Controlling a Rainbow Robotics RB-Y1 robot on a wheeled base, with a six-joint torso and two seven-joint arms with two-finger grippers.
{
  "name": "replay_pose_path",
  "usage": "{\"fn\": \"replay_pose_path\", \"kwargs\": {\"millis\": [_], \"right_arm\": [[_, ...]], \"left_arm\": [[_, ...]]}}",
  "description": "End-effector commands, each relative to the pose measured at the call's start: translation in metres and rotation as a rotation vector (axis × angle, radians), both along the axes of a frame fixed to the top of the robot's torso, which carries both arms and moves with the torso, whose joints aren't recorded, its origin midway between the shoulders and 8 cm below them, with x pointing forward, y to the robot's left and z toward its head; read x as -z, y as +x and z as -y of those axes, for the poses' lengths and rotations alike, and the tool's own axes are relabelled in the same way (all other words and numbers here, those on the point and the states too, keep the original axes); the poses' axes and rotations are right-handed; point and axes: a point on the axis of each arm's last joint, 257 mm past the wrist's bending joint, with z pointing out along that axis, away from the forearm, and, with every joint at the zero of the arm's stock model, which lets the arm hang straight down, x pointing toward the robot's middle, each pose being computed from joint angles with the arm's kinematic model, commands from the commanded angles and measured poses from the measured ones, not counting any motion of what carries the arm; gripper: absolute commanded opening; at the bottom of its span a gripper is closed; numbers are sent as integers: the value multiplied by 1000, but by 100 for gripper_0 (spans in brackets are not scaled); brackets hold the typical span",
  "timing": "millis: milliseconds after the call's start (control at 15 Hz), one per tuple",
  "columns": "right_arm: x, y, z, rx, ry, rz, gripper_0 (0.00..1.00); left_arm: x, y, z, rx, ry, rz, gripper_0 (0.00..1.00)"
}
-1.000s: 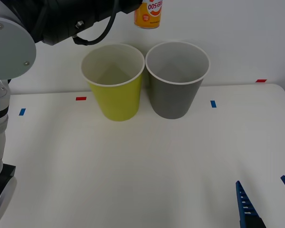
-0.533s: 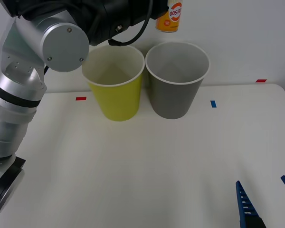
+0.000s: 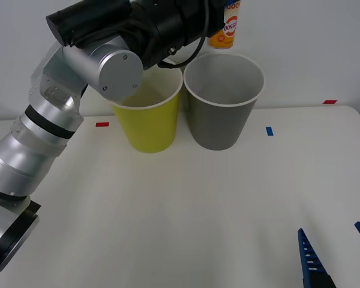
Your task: Put cans in the gray bin and PET bottles in the light green bin.
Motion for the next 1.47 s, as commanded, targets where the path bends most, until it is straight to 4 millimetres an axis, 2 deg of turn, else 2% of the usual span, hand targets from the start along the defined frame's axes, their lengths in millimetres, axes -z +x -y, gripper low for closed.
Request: {"fn": "replay_pose_path", "kwargs": {"millis": [67, 600, 1467], "right_arm": [[0, 0, 0, 0, 0, 0, 100], [0, 0, 0, 0, 0, 0, 100], [0, 0, 0, 0, 0, 0, 100]], "left_arm": [[16, 9, 8, -12, -19, 36, 0], [41, 17, 32, -23, -93, 96, 0], [53, 16, 42, -66, 9, 222, 0]]}}
